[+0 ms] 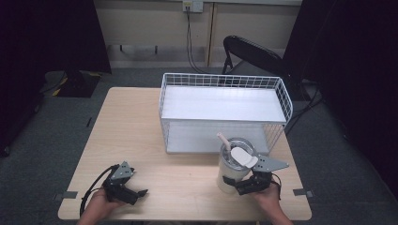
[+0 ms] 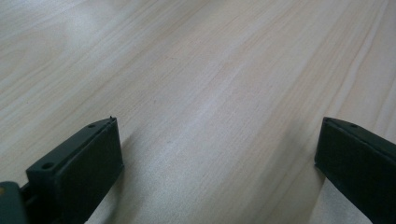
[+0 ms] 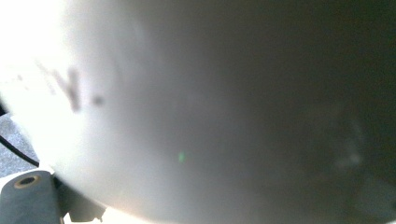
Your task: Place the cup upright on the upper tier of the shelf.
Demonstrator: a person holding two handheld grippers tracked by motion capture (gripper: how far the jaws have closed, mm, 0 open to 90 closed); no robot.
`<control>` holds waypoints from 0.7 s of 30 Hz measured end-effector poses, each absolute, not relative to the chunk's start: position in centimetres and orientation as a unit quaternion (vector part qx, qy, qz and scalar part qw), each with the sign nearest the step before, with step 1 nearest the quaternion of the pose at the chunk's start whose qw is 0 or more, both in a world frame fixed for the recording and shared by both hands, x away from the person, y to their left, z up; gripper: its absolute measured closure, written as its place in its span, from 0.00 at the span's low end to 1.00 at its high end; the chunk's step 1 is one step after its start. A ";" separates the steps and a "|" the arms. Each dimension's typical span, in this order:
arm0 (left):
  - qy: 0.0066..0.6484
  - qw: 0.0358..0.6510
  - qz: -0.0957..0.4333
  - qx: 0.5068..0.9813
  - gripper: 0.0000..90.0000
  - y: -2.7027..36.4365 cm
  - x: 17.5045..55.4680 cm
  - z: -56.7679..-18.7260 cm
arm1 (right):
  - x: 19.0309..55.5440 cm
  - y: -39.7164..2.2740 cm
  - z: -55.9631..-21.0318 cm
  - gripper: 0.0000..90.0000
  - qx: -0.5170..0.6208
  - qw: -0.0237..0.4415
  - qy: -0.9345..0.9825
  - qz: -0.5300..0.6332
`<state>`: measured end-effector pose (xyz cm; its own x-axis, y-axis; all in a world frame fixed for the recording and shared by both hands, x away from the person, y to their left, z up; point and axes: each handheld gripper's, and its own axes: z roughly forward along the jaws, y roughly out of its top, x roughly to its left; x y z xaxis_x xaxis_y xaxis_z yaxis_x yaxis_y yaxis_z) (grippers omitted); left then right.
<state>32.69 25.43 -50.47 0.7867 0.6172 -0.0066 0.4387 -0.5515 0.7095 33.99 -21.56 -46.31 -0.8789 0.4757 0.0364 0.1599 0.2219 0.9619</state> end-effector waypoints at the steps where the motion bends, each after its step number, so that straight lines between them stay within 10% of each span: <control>1: 0.303 0.364 0.123 0.872 0.00 25.4 32.7 -50.5 | 34.0 -21.5 -46.3 0.10 0.207 0.135 0.770 0.588; 21: 0.303 0.364 0.123 0.872 0.00 25.4 32.7 -50.5 | 35.1 -23.1 -42.0 0.10 0.212 0.124 0.757 0.605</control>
<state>32.69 25.43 -50.47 0.7869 0.6171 -0.0066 0.4387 -0.5517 0.7093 35.10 -23.11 -42.02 -0.8794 0.4712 0.0678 0.1703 0.1784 0.9691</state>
